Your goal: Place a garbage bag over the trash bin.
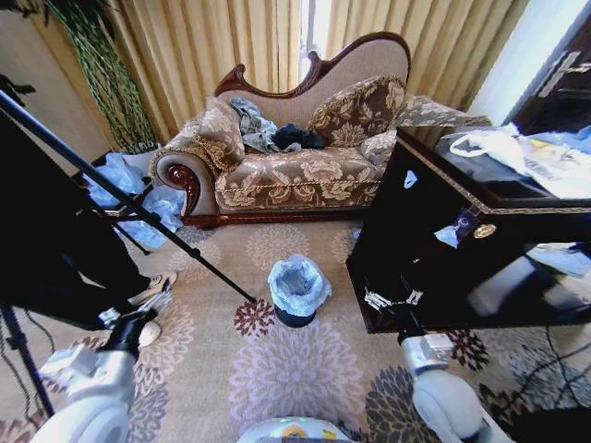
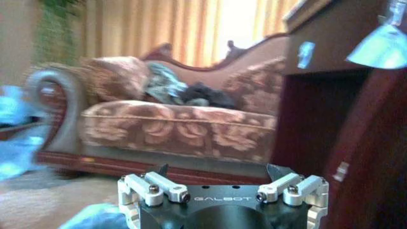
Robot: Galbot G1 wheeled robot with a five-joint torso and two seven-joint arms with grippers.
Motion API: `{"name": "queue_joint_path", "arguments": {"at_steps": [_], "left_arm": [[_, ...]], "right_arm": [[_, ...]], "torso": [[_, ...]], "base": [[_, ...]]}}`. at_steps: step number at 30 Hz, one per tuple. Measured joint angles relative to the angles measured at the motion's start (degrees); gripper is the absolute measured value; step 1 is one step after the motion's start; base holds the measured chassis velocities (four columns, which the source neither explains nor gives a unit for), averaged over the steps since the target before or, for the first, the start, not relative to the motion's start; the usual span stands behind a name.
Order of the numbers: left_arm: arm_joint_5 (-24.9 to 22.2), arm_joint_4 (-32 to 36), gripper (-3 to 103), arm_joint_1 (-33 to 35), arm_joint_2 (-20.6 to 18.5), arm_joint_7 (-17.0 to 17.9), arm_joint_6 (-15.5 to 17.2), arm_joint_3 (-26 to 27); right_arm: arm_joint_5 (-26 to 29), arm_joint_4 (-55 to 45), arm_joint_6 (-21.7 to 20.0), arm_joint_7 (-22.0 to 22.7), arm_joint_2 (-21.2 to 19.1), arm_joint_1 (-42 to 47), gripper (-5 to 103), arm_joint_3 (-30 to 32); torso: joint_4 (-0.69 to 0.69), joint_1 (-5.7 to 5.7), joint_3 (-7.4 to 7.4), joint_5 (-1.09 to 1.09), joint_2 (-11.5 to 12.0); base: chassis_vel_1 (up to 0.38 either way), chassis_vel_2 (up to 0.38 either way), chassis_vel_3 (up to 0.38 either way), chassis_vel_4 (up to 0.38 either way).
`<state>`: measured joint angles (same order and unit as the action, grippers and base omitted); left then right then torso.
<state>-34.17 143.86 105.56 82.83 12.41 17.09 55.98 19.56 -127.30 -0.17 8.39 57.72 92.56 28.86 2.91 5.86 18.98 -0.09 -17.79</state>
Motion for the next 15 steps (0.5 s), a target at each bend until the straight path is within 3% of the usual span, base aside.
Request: {"name": "queue_joint_path", "arguments": {"at_steps": [2,6,8,11,15], "left_arm": [[0.27,-0.13,100,0.98,1.49,-1.81,0.02,0.04],[1.94,-0.27,100,2.76,2.37,-4.64,0.08,-0.75],[2.88,-0.31,100,3.04,2.41,-5.34,0.05,-1.0],[3.8,-0.41,100,3.43,2.59,-6.4,-0.65,-2.2],[4.17,-0.44,100,3.46,3.21,-6.8,-1.65,-2.86]], "right_arm": [[-1.53,-0.76,0.41,-3.44,1.38,1.17,100,1.44],[-2.67,-4.36,-1.76,-5.93,3.38,3.97,100,2.99],[-3.67,-5.43,-2.98,-5.37,3.95,4.91,100,3.29],[-5.0,-8.01,-5.2,0.98,6.34,6.45,100,2.72],[-4.98,-9.29,-4.42,2.37,7.79,7.97,100,2.56]], "torso": [[0.01,0.0,0.0,0.02,0.0],[0.0,0.0,0.0,0.0,0.0],[0.01,0.0,0.0,-0.02,0.0],[0.01,0.0,0.0,0.0,0.0],[0.01,0.01,0.0,-0.01,0.0]], "base": [[0.0,0.0,0.0,0.0],[0.0,0.0,0.0,0.0],[0.0,0.0,0.0,0.0],[0.0,0.0,0.0,0.0],[0.0,0.0,0.0,0.0]]}}
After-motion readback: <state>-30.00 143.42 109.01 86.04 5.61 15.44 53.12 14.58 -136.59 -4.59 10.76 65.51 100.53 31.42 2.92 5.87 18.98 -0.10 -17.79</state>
